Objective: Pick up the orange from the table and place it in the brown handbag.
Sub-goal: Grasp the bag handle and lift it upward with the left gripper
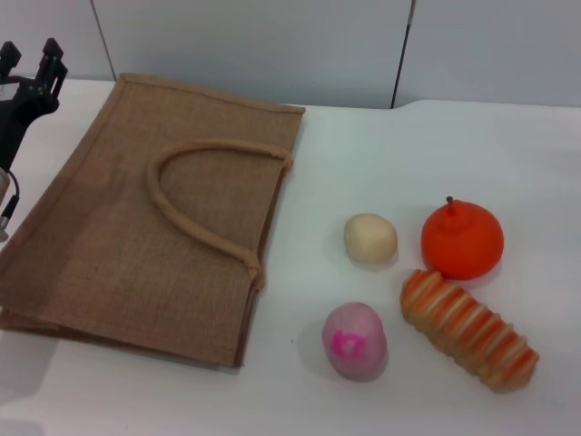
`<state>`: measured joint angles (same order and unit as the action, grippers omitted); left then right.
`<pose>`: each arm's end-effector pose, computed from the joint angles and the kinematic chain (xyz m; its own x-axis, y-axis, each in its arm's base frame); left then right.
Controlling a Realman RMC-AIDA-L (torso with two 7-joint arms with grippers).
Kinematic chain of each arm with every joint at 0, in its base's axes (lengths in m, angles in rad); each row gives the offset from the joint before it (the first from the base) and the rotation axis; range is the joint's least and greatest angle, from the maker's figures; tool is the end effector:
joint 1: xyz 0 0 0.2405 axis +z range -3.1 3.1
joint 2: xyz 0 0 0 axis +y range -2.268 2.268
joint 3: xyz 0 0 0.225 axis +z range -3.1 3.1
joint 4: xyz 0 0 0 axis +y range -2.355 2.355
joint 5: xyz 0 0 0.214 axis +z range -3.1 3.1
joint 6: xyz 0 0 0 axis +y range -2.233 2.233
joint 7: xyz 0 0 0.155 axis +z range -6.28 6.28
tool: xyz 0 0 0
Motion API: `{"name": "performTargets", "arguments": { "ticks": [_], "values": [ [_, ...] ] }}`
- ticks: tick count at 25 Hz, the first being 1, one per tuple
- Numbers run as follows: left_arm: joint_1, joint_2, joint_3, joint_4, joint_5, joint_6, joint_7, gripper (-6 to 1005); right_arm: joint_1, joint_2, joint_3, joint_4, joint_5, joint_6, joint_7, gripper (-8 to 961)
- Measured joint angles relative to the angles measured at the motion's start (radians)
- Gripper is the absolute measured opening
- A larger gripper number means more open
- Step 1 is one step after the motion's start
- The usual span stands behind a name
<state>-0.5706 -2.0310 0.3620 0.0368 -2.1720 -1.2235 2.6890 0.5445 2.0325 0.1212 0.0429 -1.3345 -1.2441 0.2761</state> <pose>-0.3063 0.3690 0.0626 0.5757 -0.1525 0.8033 0.8005 -0.0949 -0.5918 0.3186 0.3553 0.0581 0.6310 0.1609 -0.7589 -0.7710 0.0209 -0.6365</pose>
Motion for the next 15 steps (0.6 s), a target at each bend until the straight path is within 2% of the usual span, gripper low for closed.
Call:
{"name": "performTargets", "arguments": {
  "ticks": [15],
  "values": [
    [-0.002, 0.0, 0.001, 0.0, 0.005, 0.004, -0.016, 591, 0.0, 0.0, 0.0, -0.002, 0.0, 0.0, 0.0, 802]
  ]
}}
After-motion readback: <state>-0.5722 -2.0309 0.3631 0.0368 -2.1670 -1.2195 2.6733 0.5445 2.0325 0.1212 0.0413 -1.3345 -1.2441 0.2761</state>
